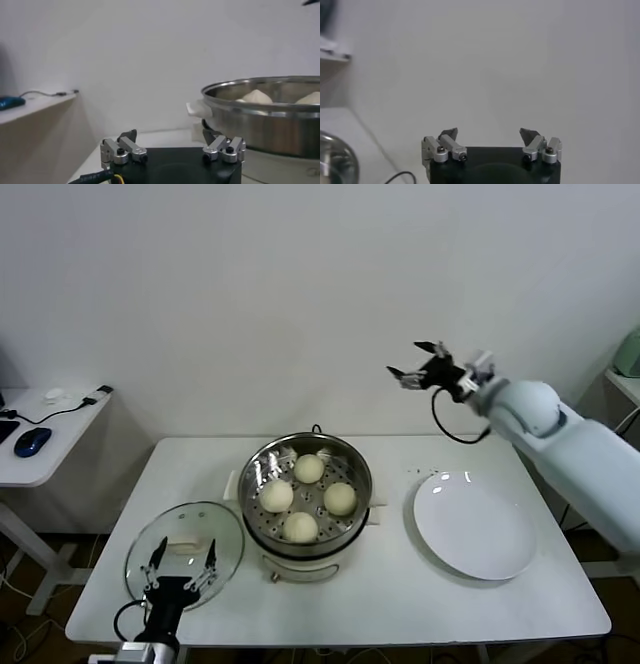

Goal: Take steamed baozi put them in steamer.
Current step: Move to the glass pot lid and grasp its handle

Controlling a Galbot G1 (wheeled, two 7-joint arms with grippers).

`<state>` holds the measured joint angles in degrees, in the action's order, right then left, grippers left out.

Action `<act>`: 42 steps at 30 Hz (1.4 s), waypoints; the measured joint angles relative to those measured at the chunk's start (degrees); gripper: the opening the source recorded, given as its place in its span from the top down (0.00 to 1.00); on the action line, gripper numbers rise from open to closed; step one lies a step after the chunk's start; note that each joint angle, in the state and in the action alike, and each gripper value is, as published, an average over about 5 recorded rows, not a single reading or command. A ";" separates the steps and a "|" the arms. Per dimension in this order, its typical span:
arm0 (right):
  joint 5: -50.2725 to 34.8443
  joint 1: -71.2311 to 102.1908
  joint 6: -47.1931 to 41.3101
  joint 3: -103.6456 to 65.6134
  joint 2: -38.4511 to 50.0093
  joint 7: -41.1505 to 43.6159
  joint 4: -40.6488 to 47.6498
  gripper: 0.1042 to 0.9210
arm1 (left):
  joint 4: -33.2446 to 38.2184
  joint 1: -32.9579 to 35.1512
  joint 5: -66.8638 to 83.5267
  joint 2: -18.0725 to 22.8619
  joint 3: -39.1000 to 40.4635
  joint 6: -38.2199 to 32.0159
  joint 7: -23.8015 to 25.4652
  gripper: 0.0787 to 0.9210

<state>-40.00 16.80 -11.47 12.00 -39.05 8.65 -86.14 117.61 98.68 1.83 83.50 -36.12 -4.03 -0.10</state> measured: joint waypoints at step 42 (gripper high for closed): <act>12.25 68.65 28.05 -44.19 -24.44 -2.99 -3.79 0.12 | -17.82 -5.51 -61.06 -6.55 -4.04 -6.27 -17.08 0.12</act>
<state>-27.75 85.45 16.59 -32.20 -63.49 5.66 -89.92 99.79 93.17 -59.24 76.94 -40.16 -10.30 -17.18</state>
